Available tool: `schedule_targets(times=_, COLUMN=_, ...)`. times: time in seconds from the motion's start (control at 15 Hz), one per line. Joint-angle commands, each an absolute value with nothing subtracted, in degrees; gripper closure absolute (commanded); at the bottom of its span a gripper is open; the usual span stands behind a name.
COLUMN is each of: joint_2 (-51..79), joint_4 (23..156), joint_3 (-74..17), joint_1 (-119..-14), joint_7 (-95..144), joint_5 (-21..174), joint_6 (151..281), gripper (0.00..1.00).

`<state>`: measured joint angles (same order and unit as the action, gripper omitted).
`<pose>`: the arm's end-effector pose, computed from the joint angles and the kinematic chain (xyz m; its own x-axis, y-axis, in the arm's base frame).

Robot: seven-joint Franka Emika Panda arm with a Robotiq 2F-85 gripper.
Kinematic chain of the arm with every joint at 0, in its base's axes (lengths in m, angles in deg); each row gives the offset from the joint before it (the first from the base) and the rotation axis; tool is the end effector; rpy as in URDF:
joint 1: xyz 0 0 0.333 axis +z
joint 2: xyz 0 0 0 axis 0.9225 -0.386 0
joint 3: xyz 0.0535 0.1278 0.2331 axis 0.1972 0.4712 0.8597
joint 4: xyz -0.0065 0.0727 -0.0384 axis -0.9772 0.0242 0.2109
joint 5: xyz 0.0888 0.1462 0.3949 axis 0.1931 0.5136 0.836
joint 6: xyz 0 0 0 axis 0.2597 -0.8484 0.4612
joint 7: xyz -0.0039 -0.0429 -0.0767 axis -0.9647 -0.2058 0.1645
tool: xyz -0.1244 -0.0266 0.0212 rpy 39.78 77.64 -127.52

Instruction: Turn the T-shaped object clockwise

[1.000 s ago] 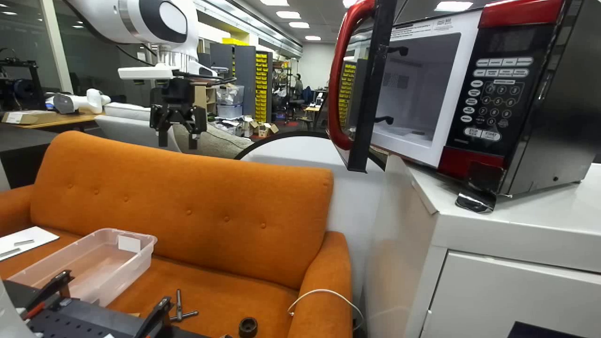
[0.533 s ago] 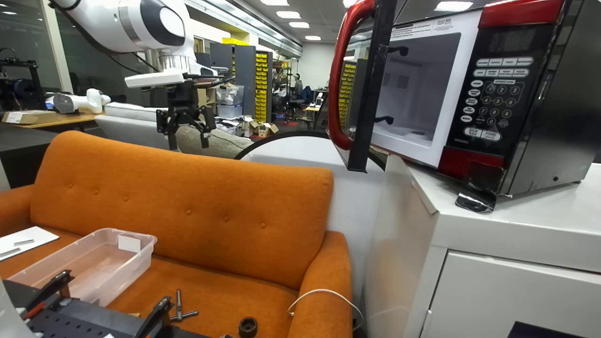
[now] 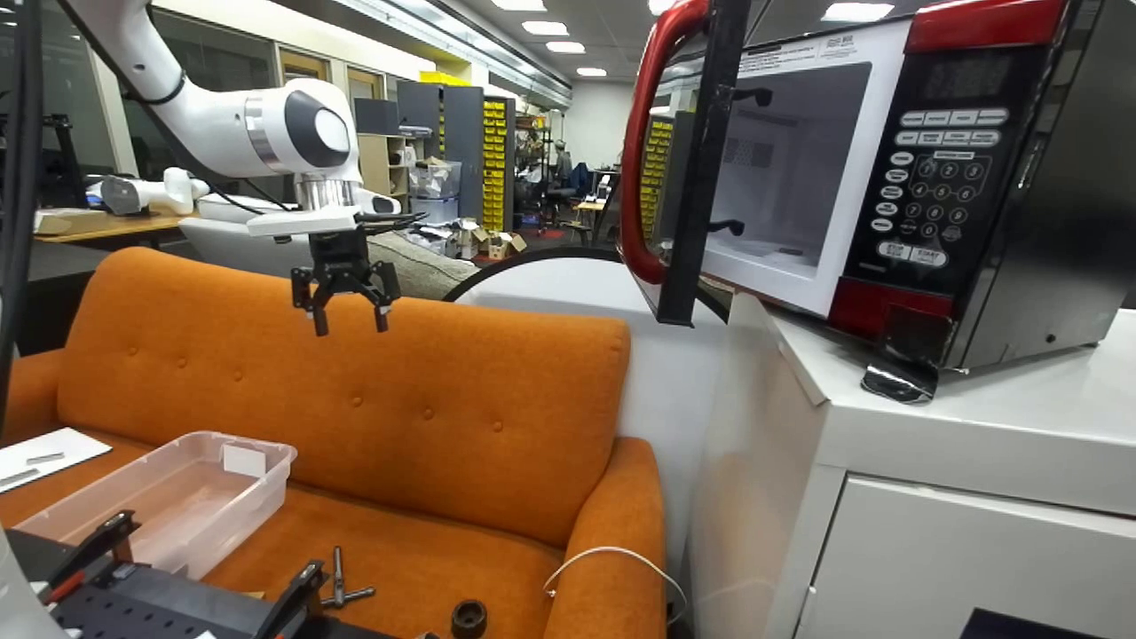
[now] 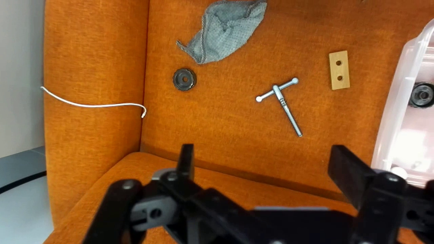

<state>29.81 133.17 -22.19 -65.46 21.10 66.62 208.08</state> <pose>0.5008 0.0239 0.2097 0.9662 0.1851 -0.1795 0.2141 -0.9638 0.1589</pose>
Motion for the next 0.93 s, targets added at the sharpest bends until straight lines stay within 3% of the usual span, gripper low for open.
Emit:
schedule_targets(times=0.0, joint_2=29.3, joint_4=132.9, joint_3=-22.3, joint_1=-65.3, joint_7=21.1, joint_5=66.7, joint_6=208.1, gripper=0.00)
schedule_targets(times=0.53, joint_2=29.2, joint_4=132.3, joint_3=-22.2, joint_1=-65.3, joint_7=20.6, joint_5=67.5, joint_6=208.4, gripper=0.00)
schedule_targets(times=0.87, joint_2=23.6, joint_4=131.4, joint_3=-21.5, joint_1=-64.4, joint_7=19.1, joint_5=67.8, joint_6=215.9, gripper=0.00)
